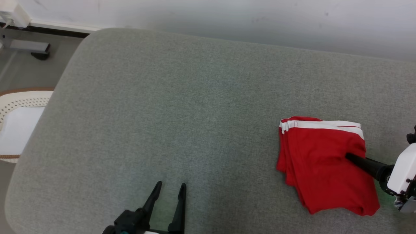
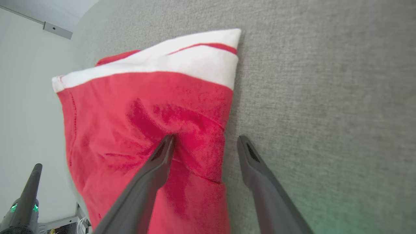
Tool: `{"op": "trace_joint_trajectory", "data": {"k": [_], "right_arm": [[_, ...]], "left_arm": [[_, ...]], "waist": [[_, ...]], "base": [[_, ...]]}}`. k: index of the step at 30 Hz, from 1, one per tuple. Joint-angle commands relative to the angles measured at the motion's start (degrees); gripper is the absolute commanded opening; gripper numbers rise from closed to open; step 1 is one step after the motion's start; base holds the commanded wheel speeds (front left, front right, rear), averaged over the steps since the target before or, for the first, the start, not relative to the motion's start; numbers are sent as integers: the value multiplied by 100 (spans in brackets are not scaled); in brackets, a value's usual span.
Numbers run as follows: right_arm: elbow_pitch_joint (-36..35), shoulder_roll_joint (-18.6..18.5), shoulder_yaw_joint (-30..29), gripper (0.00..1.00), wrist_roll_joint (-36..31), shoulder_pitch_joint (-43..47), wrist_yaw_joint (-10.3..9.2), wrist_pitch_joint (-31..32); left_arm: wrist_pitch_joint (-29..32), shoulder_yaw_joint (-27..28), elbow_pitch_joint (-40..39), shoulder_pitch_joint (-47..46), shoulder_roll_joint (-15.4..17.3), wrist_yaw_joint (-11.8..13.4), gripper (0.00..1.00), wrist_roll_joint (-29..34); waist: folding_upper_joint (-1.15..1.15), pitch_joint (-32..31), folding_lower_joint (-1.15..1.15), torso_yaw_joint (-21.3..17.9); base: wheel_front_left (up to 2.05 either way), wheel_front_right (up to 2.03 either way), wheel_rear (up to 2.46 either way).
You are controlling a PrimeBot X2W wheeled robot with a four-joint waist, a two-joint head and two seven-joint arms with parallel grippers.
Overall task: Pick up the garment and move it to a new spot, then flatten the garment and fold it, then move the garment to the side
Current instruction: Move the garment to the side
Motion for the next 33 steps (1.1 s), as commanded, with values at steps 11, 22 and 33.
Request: {"op": "trace_joint_trajectory", "data": {"k": [11, 22, 33], "right_arm": [[-103, 299, 35, 0, 190, -87, -12, 283], [-287, -155, -82, 0, -347, -136, -12, -90], [-600, -1065, -299, 0, -1290, -751, -12, 90]], "left_arm": [[-1, -55, 51, -108, 23, 105, 100, -95], [0, 109, 39, 32, 23, 10, 100, 114], [0, 155, 111, -304, 24, -186, 100, 378]], "waist": [[0, 13, -1, 83], [0, -107, -1, -719], [0, 351, -1, -1491]], "base": [[0, 0, 0], [0, 0, 0], [0, 0, 0]]}}
